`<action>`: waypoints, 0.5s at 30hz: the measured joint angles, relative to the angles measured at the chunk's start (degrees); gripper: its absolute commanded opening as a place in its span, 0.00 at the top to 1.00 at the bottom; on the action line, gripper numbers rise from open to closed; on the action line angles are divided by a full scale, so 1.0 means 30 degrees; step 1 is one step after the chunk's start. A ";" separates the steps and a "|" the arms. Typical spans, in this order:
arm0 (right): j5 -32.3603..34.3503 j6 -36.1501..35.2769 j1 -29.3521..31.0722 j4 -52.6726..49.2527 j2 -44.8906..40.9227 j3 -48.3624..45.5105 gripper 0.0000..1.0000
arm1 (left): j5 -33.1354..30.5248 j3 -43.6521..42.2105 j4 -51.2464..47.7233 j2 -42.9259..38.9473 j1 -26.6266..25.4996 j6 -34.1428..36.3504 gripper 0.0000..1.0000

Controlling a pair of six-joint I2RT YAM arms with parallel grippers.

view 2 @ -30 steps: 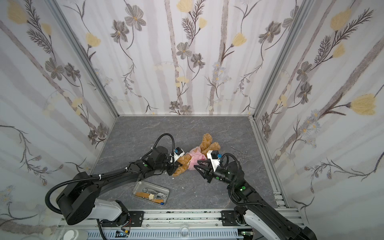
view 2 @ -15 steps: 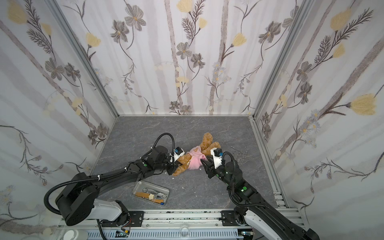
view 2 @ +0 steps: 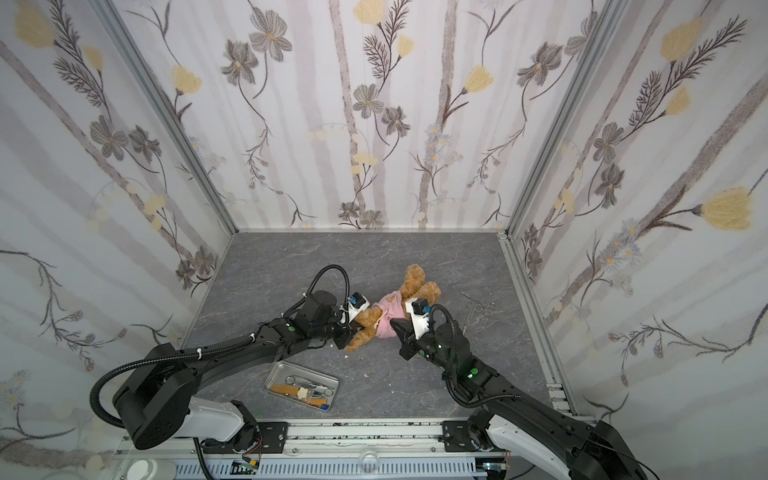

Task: Dress the teddy bear

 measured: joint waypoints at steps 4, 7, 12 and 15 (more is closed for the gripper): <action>-0.0051 0.0044 0.0117 -0.0182 0.0627 0.0597 0.71 | 0.0000 0.0015 -0.0015 -0.0007 0.0000 -0.0044 1.00; -0.0583 -0.0146 -0.0073 -0.1027 -0.0670 0.0801 0.60 | 0.0000 -0.0044 0.0000 -0.0146 0.0022 -0.0036 1.00; -0.2958 -0.0291 -0.2382 -0.2681 -0.4233 0.0809 0.58 | 0.0175 -0.0255 -0.0044 -0.0379 0.0058 0.0189 1.00; -0.4524 0.0153 -0.4648 -0.3628 -0.5413 0.0772 0.66 | 0.0481 -0.0313 -0.0044 -0.0488 0.0109 0.0510 1.00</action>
